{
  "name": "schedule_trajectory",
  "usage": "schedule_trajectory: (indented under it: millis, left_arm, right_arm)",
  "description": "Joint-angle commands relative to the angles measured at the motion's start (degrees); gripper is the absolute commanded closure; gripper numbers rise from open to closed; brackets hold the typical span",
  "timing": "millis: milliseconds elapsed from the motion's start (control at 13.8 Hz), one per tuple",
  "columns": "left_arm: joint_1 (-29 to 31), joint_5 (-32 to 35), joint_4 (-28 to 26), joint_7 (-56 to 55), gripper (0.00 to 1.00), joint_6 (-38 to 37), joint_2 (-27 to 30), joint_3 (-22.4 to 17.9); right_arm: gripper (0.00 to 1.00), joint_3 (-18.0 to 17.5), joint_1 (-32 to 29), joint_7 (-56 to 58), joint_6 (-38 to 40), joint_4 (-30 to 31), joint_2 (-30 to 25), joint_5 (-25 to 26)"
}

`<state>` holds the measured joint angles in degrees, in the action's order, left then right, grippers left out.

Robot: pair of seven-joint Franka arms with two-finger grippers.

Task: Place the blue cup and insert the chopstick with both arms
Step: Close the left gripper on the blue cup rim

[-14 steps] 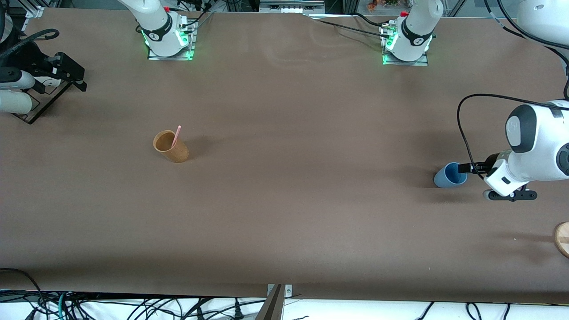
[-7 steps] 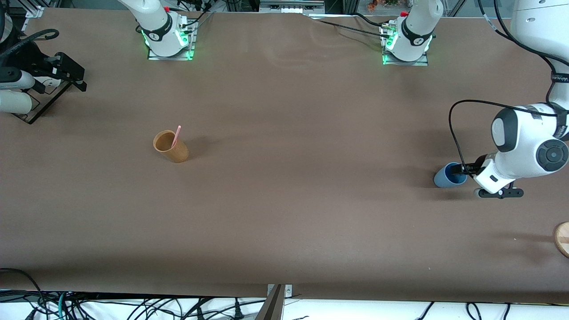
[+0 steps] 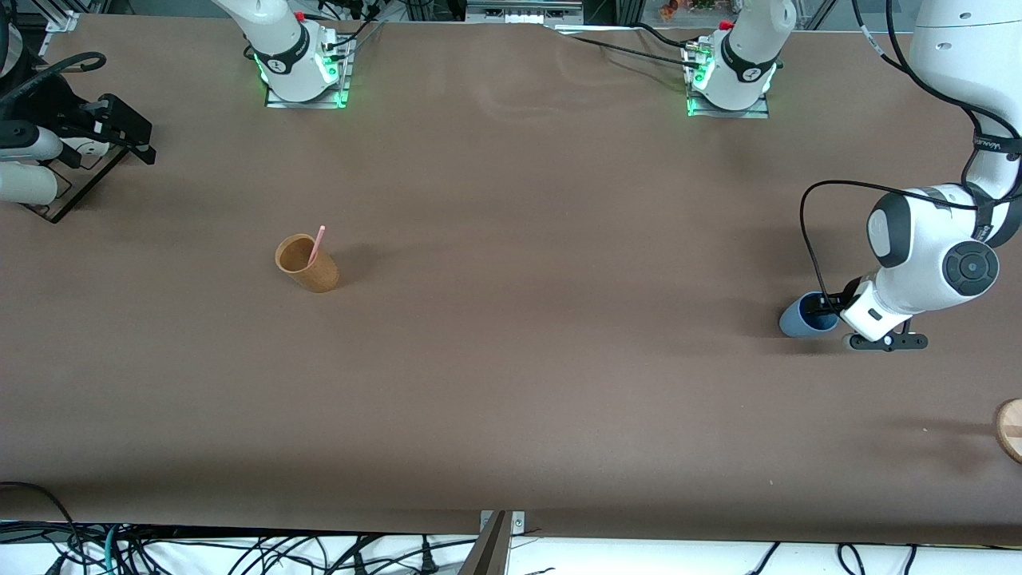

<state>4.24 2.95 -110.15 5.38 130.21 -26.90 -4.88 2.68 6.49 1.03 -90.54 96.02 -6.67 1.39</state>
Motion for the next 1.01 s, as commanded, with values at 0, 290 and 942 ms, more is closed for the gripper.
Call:
schedule_trajectory:
  millis: [0, 290, 942]
  left_arm:
    - [0.4, -0.8, -0.9, 1.8, 1.00, -0.1, 0.9, 0.2]
    - [0.3, -2.4, -0.4, 1.8, 1.00, -2.9, 1.0, 0.2]
    - [-12.1, -9.9, 13.1, -3.3, 1.00, -16.6, 1.1, 2.2]
  right_arm:
    - [0.00, 0.0, 0.1, -0.7, 0.9, -1.1, 0.2, -0.2]
    - [0.00, 0.0, 0.1, -0.7, 0.9, -1.1, 0.1, -0.1]
    - [0.00, 0.1, 0.0, -0.7, 0.8, -1.1, 0.2, -0.2]
